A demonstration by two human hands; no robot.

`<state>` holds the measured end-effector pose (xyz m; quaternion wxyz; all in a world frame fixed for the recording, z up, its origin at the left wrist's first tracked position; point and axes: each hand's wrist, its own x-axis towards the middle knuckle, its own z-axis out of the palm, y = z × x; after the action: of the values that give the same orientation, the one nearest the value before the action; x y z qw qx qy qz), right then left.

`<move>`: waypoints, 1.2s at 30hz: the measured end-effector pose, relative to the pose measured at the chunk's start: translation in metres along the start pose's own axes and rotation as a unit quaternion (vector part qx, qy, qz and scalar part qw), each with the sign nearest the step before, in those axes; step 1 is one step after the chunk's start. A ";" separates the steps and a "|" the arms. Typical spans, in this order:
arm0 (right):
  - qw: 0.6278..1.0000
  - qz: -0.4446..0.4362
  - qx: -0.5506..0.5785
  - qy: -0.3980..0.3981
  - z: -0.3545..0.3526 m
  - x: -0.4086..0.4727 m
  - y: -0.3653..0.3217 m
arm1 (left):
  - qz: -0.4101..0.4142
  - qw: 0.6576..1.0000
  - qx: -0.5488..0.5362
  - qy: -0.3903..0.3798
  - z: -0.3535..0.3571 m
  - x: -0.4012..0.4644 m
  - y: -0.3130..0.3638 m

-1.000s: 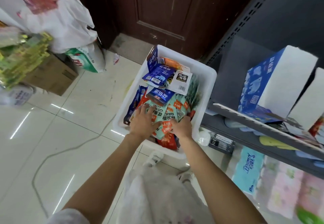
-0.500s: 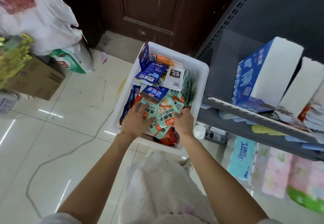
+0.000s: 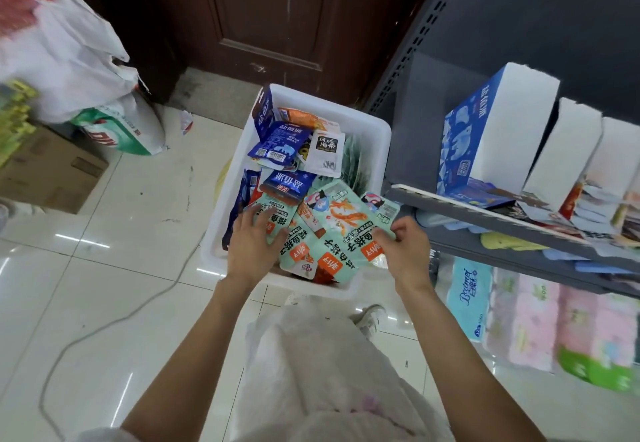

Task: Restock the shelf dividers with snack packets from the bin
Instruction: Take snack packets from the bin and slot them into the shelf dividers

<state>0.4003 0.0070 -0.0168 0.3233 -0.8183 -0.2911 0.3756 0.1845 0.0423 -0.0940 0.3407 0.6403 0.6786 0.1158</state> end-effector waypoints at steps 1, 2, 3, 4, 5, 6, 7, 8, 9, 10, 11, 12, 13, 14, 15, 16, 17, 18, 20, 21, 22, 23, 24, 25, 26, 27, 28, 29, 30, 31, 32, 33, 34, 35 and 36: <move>0.999 0.003 0.034 0.010 -0.004 -0.001 -0.001 | -0.008 0.999 -0.042 0.017 -0.003 -0.005 0.006; 0.997 0.009 0.073 0.017 -0.007 -0.001 -0.002 | -0.030 0.993 -0.111 0.026 -0.006 -0.009 0.014; 0.993 0.019 0.113 0.018 -0.009 -0.003 -0.005 | -0.069 0.976 -0.204 0.025 -0.012 -0.014 0.025; 0.987 0.032 0.158 0.009 -0.011 -0.004 -0.009 | -0.123 0.941 -0.314 -0.002 -0.019 -0.019 0.037; 0.977 0.044 0.209 -0.013 -0.012 -0.006 -0.012 | -0.176 0.886 -0.425 -0.051 -0.028 -0.022 0.049; 0.963 0.054 0.259 -0.042 -0.012 -0.009 -0.017 | -0.207 0.831 -0.506 -0.107 -0.035 -0.022 0.058; 0.949 0.059 0.301 -0.072 -0.011 -0.011 -0.020 | -0.212 0.788 -0.557 -0.157 -0.041 -0.023 0.064; 0.936 0.062 0.332 -0.096 -0.010 -0.013 -0.023 | -0.199 0.763 -0.585 -0.191 -0.047 -0.023 0.069; 0.930 0.062 0.345 -0.113 -0.008 -0.015 -0.024 | -0.177 0.751 -0.599 -0.213 -0.053 -0.024 0.076; 0.930 0.059 0.342 -0.122 -0.006 -0.016 -0.024 | -0.152 0.750 -0.603 -0.225 -0.058 -0.025 0.080; 0.936 0.052 0.326 -0.125 -0.003 -0.018 -0.023 | -0.132 0.751 -0.603 -0.234 -0.063 -0.026 0.086; 0.944 0.043 0.303 -0.121 0.000 -0.020 -0.024 | -0.114 0.753 -0.600 -0.245 -0.064 -0.026 0.088; 0.954 0.031 0.277 -0.112 0.002 -0.022 -0.023 | -0.097 0.756 -0.595 -0.257 -0.067 -0.027 0.091; 0.962 0.020 0.254 -0.098 0.005 -0.023 -0.022 | -0.081 0.766 -0.581 -0.262 -0.068 -0.027 0.094; 0.968 0.009 0.239 -0.081 0.006 -0.023 -0.022 | -0.069 0.786 -0.557 -0.259 -0.069 -0.028 0.097; 0.971 0.001 0.231 -0.066 0.006 -0.024 -0.022 | -0.057 0.808 -0.530 -0.251 -0.067 -0.028 0.099; 0.972 -0.007 0.226 -0.056 0.005 -0.025 -0.022 | -0.049 0.827 -0.506 -0.240 -0.066 -0.030 0.102; 0.973 -0.014 0.226 -0.051 0.003 -0.026 -0.023 | -0.045 0.839 -0.490 -0.230 -0.063 -0.031 0.104; 0.971 -0.020 0.234 -0.040 -0.005 -0.028 -0.025 | -0.029 0.856 -0.467 -0.220 -0.061 -0.033 0.110; 0.970 -0.019 0.240 -0.031 -0.010 -0.028 -0.025 | -0.016 0.864 -0.452 -0.219 -0.060 -0.034 0.113; 0.969 -0.019 0.244 -0.020 -0.015 -0.027 -0.024 | -0.002 0.872 -0.439 -0.217 -0.057 -0.035 0.116; 0.970 -0.022 0.244 -0.007 -0.021 -0.026 -0.023 | 0.011 0.879 -0.427 -0.213 -0.056 -0.037 0.122; 0.971 -0.032 0.238 0.010 -0.028 -0.025 -0.022 | 0.023 0.882 -0.421 -0.209 -0.053 -0.039 0.127; 0.971 -0.049 0.230 0.030 -0.037 -0.024 -0.020 | 0.030 0.884 -0.419 -0.204 -0.051 -0.042 0.134; 0.971 -0.069 0.225 0.050 -0.047 -0.022 -0.018 | 0.037 0.885 -0.421 -0.196 -0.049 -0.044 0.141; 0.968 -0.085 0.226 0.067 -0.059 -0.019 -0.016 | 0.042 0.885 -0.425 -0.186 -0.047 -0.047 0.149; 0.965 -0.094 0.231 0.080 -0.071 -0.016 -0.014 | 0.047 0.884 -0.431 -0.174 -0.044 -0.048 0.157; 0.962 -0.098 0.239 0.085 -0.084 -0.013 -0.011 | 0.047 0.883 -0.439 -0.163 -0.041 -0.051 0.168; 0.961 -0.100 0.243 0.085 -0.097 -0.010 -0.007 | 0.042 0.880 -0.448 -0.152 -0.036 -0.052 0.178; 0.961 -0.102 0.244 0.083 -0.109 -0.007 -0.003 | 0.035 0.876 -0.460 -0.141 -0.032 -0.054 0.190; 0.960 -0.104 0.245 0.083 -0.121 -0.005 0.001 | 0.029 0.872 -0.470 -0.130 -0.026 -0.055 0.201; 0.960 -0.107 0.246 0.084 -0.133 -0.003 0.005 | 0.031 0.870 -0.478 -0.119 -0.020 -0.058 0.215; 0.959 -0.114 0.246 0.087 -0.145 -0.003 0.009 | 0.039 0.869 -0.480 -0.110 -0.012 -0.060 0.228; 0.958 -0.126 0.241 0.090 -0.158 -0.002 0.014 | 0.048 0.871 -0.478 -0.103 -0.005 -0.063 0.242; 0.958 -0.137 0.234 0.094 -0.171 0.000 0.019 | 0.057 0.874 -0.473 -0.096 0.004 -0.067 0.256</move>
<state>0.5419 -0.0579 0.0564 0.5798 -0.7037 -0.2727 0.3070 0.3856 0.0170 0.0761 0.6589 0.4485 0.4690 0.3804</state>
